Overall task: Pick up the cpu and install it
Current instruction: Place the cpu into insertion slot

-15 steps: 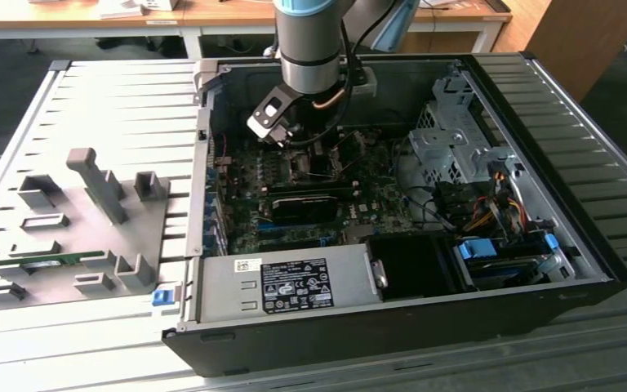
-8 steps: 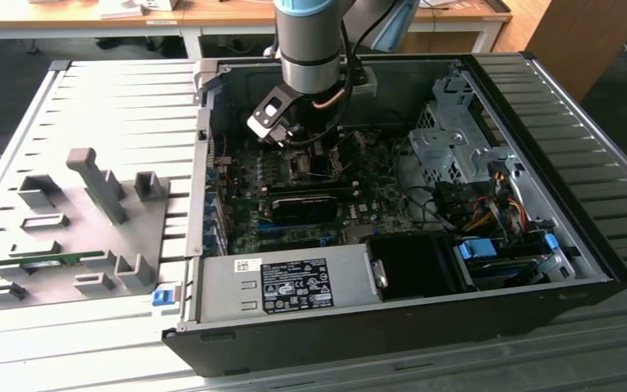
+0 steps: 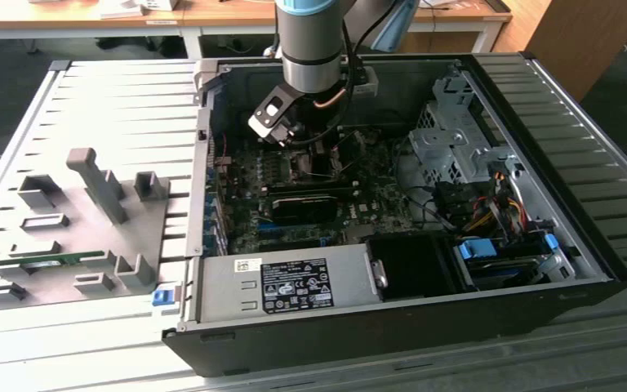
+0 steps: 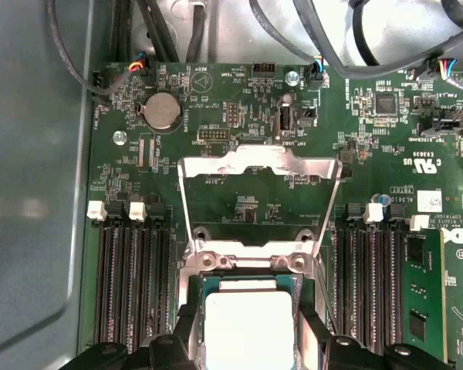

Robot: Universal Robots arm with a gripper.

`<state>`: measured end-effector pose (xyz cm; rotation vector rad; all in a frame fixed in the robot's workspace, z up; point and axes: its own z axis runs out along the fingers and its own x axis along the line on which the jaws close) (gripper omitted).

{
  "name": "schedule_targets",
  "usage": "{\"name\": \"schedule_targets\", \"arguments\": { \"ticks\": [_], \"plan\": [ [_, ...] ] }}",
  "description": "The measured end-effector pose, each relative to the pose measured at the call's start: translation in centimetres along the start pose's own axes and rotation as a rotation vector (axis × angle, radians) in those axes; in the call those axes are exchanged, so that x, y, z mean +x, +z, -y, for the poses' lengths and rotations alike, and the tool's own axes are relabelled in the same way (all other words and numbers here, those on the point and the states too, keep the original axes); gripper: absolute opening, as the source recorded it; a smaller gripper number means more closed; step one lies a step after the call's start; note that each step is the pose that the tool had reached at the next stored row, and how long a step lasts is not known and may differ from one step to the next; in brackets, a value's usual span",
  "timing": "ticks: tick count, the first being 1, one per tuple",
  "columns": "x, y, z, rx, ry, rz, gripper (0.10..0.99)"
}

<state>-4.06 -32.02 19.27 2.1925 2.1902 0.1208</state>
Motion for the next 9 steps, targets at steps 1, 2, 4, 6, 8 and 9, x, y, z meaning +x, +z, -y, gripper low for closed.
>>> {"name": "schedule_targets", "arguments": {
  "ticks": [1,2,4,6,8,9],
  "plan": [
    [0.0,0.0,0.0,0.0,0.0,0.0001,0.616],
    [0.0,-0.01,0.11,0.0,0.0,0.0001,0.616],
    [0.0,-0.02,0.36,0.0,0.0,0.0,0.616],
    [0.0,-0.02,0.38,0.0,0.0,0.0,0.616],
    [0.0,-0.02,0.39,0.0,0.0,0.0,0.616],
    [0.0,-0.02,0.39,0.0,0.0,0.0,0.616]
  ]
}}
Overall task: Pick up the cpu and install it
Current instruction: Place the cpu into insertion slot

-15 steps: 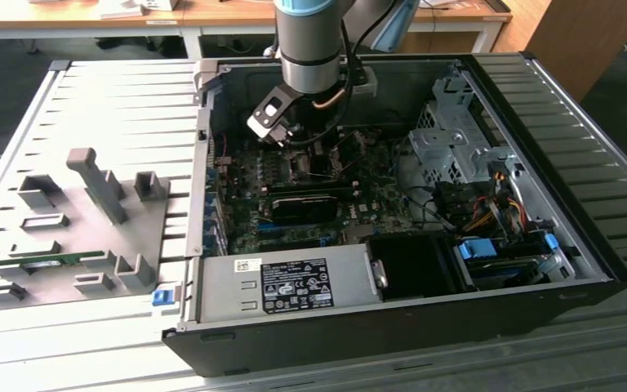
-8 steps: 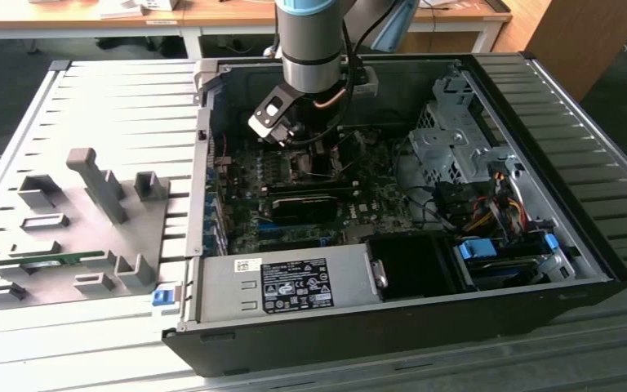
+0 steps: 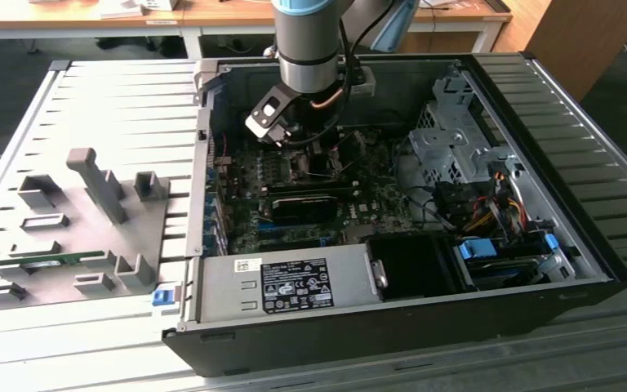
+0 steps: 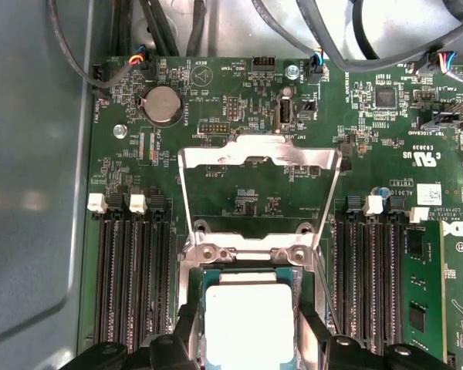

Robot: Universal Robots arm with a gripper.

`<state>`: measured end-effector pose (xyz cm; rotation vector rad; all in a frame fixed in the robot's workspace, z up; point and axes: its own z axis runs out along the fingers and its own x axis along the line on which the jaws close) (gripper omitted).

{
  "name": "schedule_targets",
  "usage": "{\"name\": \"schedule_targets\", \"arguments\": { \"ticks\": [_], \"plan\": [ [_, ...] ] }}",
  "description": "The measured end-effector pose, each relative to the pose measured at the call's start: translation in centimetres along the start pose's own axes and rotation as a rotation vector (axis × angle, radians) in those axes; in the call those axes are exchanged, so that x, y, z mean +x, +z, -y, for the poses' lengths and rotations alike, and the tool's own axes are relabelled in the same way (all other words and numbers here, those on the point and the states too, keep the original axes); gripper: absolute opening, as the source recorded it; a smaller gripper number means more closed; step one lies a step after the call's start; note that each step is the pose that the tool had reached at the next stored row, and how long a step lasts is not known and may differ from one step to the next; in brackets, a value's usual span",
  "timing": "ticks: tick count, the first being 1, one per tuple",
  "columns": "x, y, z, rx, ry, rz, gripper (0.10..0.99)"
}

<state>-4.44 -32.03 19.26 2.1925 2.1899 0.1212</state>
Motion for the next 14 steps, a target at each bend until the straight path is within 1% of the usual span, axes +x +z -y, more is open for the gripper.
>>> {"name": "schedule_targets", "arguments": {
  "ticks": [2,3,11,13,14],
  "plan": [
    [-0.01,-0.04,0.0,0.0,0.0,0.0003,0.604],
    [0.0,-0.13,-0.01,0.0,0.0,0.0,0.541],
    [0.01,-0.24,-0.03,0.001,0.003,0.0006,0.541],
    [0.01,-0.25,-0.09,0.008,0.008,0.0022,0.541],
    [0.01,-0.26,-0.19,0.018,0.01,0.0035,0.541]
  ]
}}
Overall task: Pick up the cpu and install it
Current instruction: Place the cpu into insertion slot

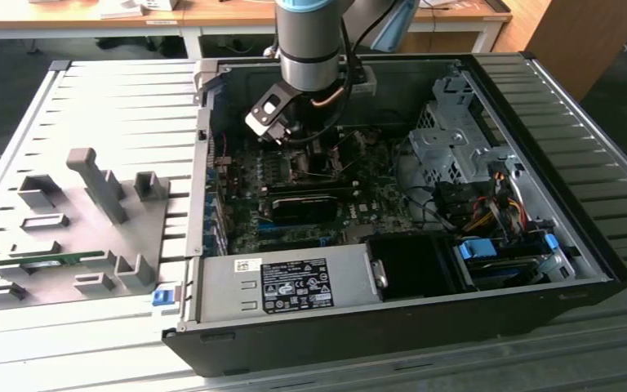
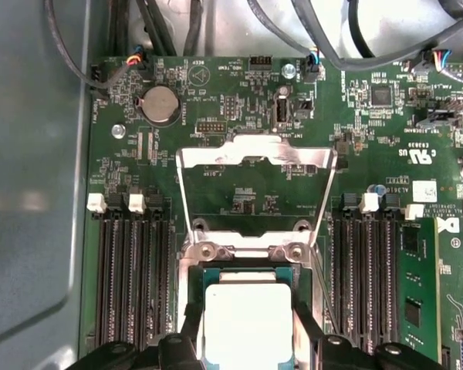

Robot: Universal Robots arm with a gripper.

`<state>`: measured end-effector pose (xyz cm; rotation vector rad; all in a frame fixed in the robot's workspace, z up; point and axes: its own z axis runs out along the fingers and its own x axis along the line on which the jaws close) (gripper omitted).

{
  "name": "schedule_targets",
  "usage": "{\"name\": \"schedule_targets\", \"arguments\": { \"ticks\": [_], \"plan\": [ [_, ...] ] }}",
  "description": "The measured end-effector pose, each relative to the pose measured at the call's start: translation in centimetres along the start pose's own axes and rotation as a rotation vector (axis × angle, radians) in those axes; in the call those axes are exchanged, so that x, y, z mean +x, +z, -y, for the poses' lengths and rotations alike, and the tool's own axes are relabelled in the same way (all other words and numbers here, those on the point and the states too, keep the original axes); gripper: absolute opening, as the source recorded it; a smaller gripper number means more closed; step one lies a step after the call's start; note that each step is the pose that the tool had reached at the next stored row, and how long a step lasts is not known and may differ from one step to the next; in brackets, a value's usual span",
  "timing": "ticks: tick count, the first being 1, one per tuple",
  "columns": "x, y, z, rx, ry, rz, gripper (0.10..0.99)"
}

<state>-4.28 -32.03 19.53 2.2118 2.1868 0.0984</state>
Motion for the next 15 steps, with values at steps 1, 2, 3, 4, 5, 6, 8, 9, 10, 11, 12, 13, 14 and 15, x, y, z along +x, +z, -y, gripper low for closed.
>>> {"name": "schedule_targets", "arguments": {
  "ticks": [1,2,3,4,5,6,8,9,10,11,12,13,14,15],
  "plan": [
    [0.0,0.0,-0.1,0.008,0.0,0.0004,0.541],
    [0.0,0.0,-0.12,0.011,0.0,0.0009,0.541],
    [0.0,0.0,-0.12,0.011,0.0,0.001,0.541],
    [0.0,0.03,-0.13,0.013,0.001,0.0007,0.541],
    [0.0,0.03,-0.13,0.014,0.002,0.001,0.541],
    [-0.01,0.04,-0.12,0.014,0.004,0.001,0.541],
    [-0.04,0.06,-0.13,0.014,0.005,0.0009,0.541],
    [-0.07,0.06,-0.14,0.014,0.006,0.001,0.541],
    [-0.08,0.07,-0.19,0.014,0.007,0.001,0.541],
    [-0.1,0.08,-0.25,0.014,0.007,0.0011,0.541],
    [-0.11,0.08,-0.32,0.014,0.008,0.0013,0.541],
    [-0.11,0.09,-0.33,0.014,0.009,0.0013,0.541],
    [-0.11,0.12,-0.33,0.014,0.009,0.0011,0.541],
    [-0.11,0.16,-0.33,0.014,0.009,0.0012,0.541]
  ]
}}
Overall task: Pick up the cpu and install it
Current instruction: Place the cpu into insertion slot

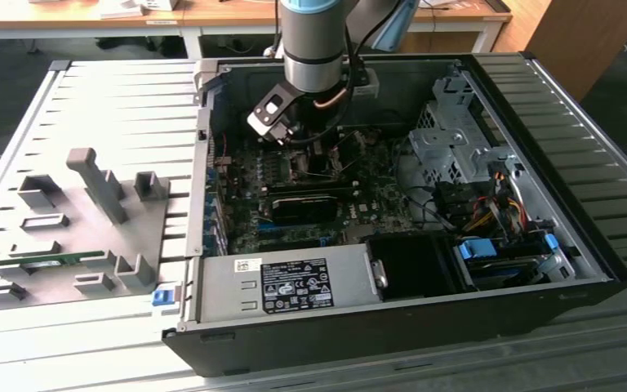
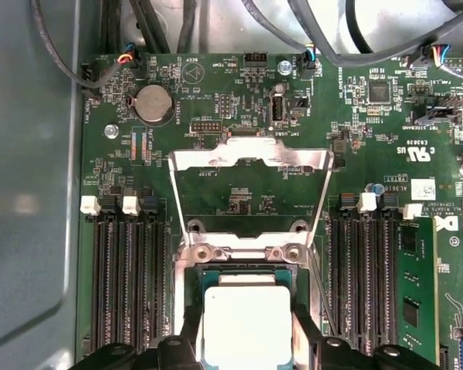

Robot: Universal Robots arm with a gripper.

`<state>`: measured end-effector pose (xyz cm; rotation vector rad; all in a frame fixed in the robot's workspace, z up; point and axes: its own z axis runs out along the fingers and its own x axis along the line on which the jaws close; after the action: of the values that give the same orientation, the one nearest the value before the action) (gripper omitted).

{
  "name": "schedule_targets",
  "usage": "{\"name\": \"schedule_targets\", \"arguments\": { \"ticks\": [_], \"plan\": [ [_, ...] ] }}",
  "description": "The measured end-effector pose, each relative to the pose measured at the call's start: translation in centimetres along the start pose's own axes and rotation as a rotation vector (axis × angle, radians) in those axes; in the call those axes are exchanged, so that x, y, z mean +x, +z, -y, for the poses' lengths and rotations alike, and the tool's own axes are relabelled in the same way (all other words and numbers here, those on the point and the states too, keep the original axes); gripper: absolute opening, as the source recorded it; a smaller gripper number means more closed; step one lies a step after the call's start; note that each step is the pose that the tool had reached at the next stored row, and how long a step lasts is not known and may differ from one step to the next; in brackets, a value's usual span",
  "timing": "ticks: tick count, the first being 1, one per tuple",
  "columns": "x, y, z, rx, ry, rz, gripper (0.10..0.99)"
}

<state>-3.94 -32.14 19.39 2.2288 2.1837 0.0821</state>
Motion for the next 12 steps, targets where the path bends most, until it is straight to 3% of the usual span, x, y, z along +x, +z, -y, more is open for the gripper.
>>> {"name": "schedule_targets", "arguments": {
  "ticks": [12],
  "plan": [
    [0.01,0.11,0.0,0.0,0.0,-0.0003,0.553]
  ]
}}
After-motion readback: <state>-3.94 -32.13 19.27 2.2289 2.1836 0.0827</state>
